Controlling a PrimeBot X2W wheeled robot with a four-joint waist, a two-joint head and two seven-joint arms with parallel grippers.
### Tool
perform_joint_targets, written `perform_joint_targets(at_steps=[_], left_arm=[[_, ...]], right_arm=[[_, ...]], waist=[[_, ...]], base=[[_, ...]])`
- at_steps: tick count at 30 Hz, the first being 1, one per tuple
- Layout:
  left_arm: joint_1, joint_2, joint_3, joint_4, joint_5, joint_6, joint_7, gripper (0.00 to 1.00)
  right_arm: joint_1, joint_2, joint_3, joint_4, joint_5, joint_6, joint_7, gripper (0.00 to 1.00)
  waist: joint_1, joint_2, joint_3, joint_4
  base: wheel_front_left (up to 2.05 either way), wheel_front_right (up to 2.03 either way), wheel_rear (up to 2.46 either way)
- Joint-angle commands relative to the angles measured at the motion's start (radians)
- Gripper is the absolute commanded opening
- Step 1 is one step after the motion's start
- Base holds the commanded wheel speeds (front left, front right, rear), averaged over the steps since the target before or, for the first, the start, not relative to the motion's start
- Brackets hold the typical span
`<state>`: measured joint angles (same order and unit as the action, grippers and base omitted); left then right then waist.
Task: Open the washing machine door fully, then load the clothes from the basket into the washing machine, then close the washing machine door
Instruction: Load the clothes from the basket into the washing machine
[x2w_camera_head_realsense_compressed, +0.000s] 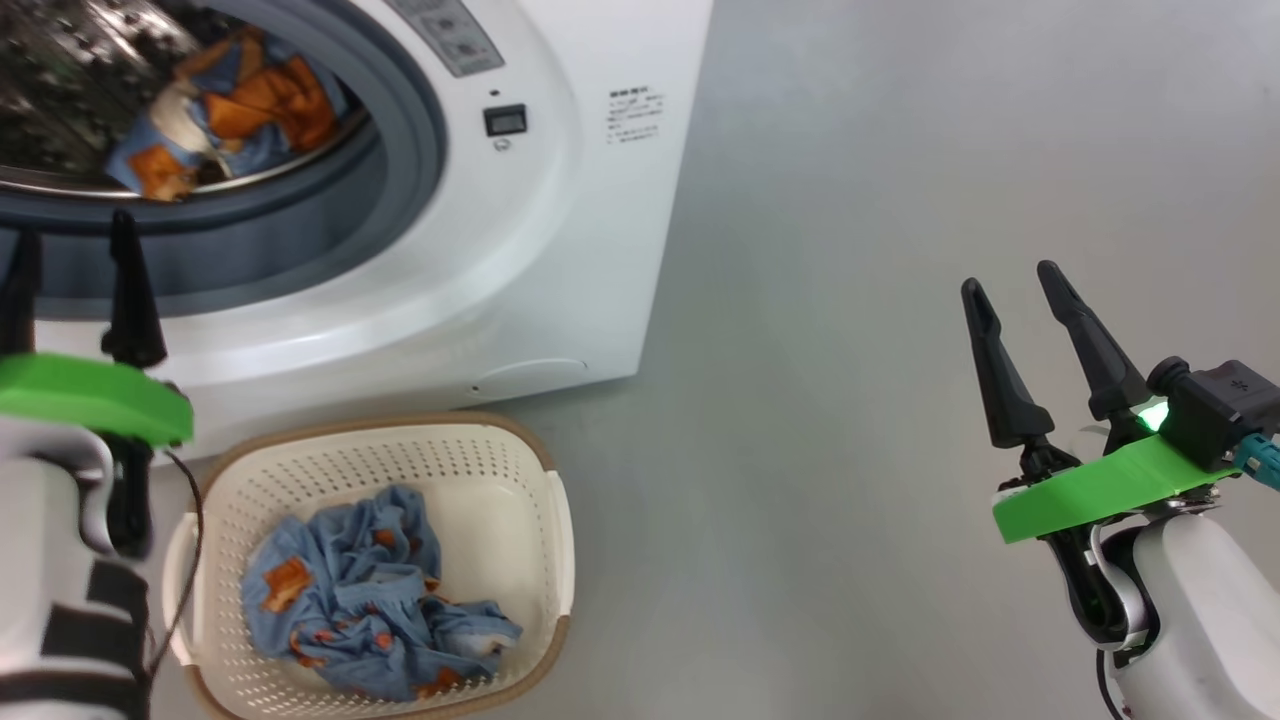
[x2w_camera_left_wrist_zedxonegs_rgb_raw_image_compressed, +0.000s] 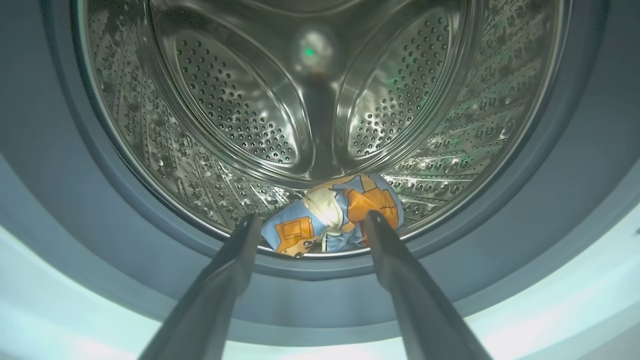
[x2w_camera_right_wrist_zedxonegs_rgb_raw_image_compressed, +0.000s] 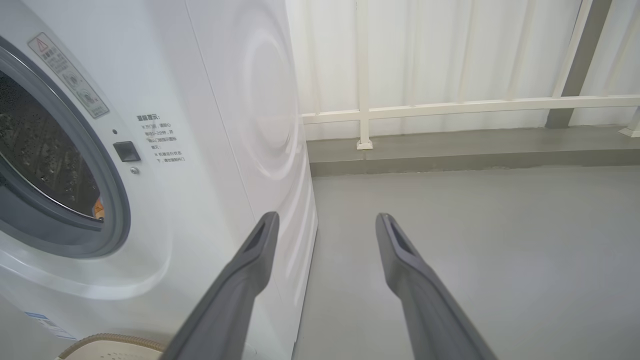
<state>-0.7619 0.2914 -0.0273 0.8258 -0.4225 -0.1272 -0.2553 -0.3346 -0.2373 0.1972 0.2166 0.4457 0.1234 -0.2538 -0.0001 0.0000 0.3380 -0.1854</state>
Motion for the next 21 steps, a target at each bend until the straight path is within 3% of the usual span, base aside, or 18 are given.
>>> perform_joint_targets(at_steps=[1, 21], left_arm=[[0.048, 0.030, 0.033, -0.059, 0.007, -0.003, -0.006, 1.00], [0.380, -0.028, 0.055, -0.349, 0.021, -0.003, -0.006, 1.00]], right_arm=[[0.025, -0.022, 0.020, -0.015, 0.014, 0.007, -0.008, 1.00], [0.095, -0.063, 0.019, 0.011, 0.046, 0.007, -0.008, 1.00]], waist=[[0.0001, 0.0000, -0.042, 0.032], [0.0001, 0.0000, -0.214, 0.127]], base=[[0.00, 0.00, 0.00], [0.00, 0.00, 0.00]])
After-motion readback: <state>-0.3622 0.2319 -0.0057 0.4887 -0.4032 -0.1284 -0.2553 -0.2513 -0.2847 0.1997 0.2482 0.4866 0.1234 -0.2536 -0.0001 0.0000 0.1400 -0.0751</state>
